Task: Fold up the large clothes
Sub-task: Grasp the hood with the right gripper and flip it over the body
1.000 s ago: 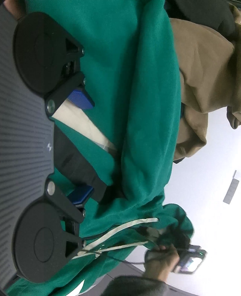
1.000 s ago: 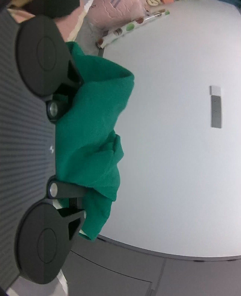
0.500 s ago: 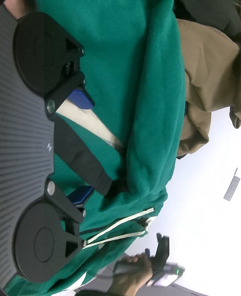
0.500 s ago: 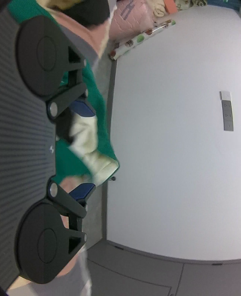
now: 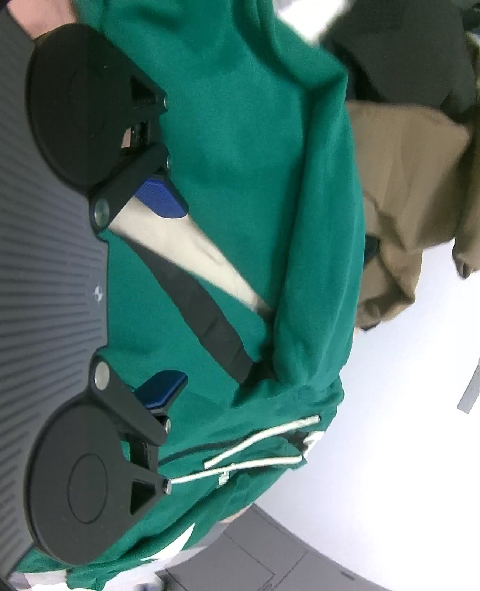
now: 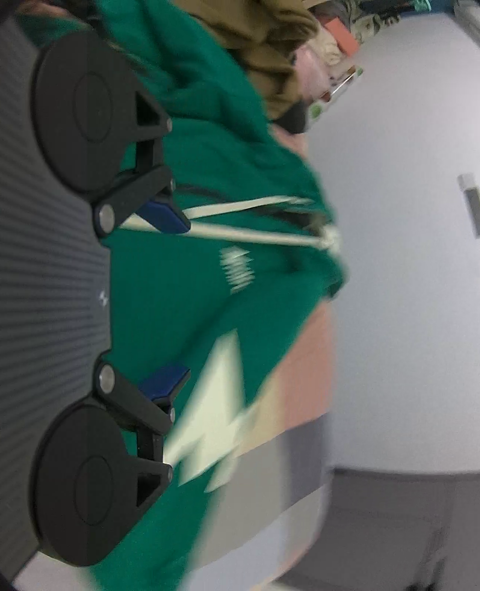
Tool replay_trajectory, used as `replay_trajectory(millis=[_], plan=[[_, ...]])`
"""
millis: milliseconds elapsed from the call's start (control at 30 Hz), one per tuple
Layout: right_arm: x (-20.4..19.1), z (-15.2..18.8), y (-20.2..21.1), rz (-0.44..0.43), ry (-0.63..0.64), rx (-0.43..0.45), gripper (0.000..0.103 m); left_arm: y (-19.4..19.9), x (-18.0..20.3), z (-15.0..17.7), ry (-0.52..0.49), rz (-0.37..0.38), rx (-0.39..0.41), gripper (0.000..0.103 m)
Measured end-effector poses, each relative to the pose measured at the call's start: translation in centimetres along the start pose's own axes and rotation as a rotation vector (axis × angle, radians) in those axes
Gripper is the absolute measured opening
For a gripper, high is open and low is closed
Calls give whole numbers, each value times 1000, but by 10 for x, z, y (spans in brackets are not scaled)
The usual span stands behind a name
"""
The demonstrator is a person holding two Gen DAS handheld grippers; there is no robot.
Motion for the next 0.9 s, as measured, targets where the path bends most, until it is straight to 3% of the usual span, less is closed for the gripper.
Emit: replay_trajectory(millis=[133, 267, 367, 500, 700, 767, 833, 867, 900], plan=[[43, 62, 8, 40, -122, -125, 80, 17, -17, 11, 30, -82, -17, 92], [79, 117, 0, 13, -264, -251, 79, 16, -27, 25, 43, -127, -77, 92], [93, 139, -1, -47, -363, -252, 80, 10, -31, 41, 44, -154, -120, 92], [81, 144, -18, -151, -366, -298, 83, 10, -28, 54, -5, -194, -137, 93], [39, 143, -13, -311, -186, -314, 81, 14, -21, 67, -14, -145, -166, 89], [33, 145, -11, -285, -141, -299, 64, 18, -18, 73, -17, -137, -173, 78], [31, 145, -6, -270, -141, -280, 41, 24, -15, 81, -26, -150, -177, 50], [30, 144, -2, -266, -145, -262, 37, 27, -14, 82, -26, -146, -174, 30], [29, 141, 1, -264, -147, -243, 30, 32, -12, 83, -20, -123, -172, 18]])
Point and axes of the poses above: each gripper's, at about its wrist camera, not at the fingertips, and y roughly against the way its jaws point, x to its right, z to its underside, the point moved 9 cm from there along -y, roughly the way its jaws point, and after that the axes turned 12 degrees about -x, right-handed, at the moved point
